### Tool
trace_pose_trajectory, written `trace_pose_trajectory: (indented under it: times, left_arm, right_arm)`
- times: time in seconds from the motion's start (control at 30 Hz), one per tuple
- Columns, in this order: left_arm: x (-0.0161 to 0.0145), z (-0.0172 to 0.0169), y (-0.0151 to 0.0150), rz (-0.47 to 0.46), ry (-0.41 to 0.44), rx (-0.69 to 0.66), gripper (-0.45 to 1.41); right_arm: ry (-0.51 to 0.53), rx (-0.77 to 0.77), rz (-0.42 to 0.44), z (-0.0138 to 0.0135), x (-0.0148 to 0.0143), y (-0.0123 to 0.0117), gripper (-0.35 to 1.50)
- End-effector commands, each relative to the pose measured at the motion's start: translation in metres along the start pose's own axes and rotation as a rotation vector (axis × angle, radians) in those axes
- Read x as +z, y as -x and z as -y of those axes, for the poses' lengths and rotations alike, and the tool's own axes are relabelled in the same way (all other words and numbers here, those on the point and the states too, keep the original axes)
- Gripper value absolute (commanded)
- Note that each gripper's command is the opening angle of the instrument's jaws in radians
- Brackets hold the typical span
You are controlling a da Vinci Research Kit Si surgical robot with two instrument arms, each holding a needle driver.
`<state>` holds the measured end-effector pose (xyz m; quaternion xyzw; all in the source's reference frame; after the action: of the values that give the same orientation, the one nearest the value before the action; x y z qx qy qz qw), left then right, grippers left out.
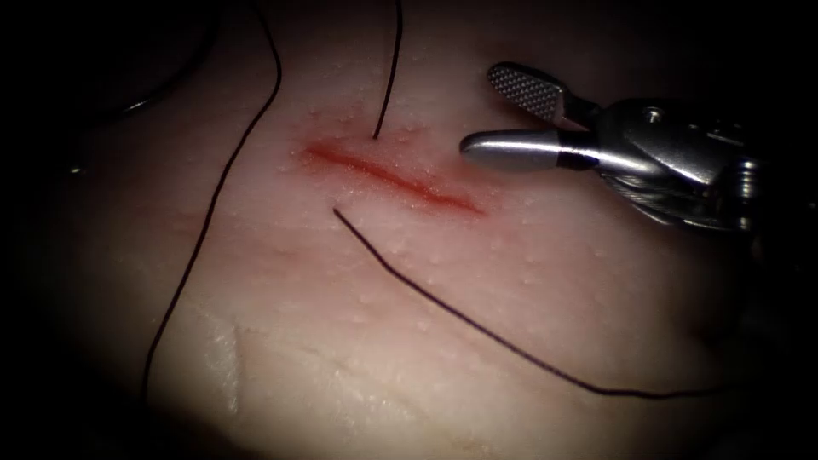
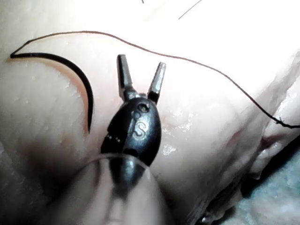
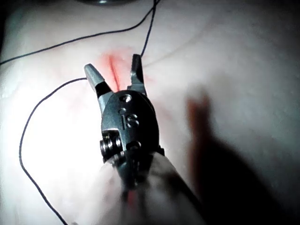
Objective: Wound Closure
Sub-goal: Left gripper picks up working end of thread
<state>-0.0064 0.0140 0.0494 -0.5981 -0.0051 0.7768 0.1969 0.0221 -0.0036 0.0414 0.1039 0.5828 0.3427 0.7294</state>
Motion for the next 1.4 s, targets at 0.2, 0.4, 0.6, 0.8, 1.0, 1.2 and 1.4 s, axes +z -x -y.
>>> trace_pose_trajectory:
  times: [0.2,0.4,0.6,0.8,1.0,1.2,1.4]
  left_arm:
    - [0.0039,-0.0051,-0.0022,0.042,0.035,0.086,0.22]
    - [0.0067,-0.0082,-0.0032,0.095,0.059,0.159,0.17]
    - [0.0089,-0.0107,-0.0039,0.145,0.053,0.238,0.14]
    - [0.0106,-0.0125,-0.0053,0.201,0.030,0.306,0.22]
    - [0.0130,-0.0147,-0.0072,0.216,0.012,0.363,0.44]
    - [0.0159,-0.0168,-0.0092,0.272,-0.012,0.445,0.84]
    - [0.0177,-0.0175,-0.0098,0.356,-0.034,0.501,0.93]
  right_arm:
    - [-0.025,-0.100,0.040,-0.0003,-0.0016,0.0003,1.33]
    - [-0.043,-0.130,0.062,-0.0006,-0.0029,0.0001,1.25]
    - [-0.049,-0.141,0.072,-0.0008,-0.0031,0.0000,1.20]
    - [-0.055,-0.150,0.085,-0.0006,-0.0032,0.0001,1.20]
    - [-0.055,-0.152,0.085,-0.0008,-0.0032,0.0002,1.18]
    - [-0.056,-0.155,0.085,-0.0008,-0.0032,0.0005,1.18]
    - [-0.057,-0.155,0.085,-0.0007,-0.0033,0.0006,1.18]
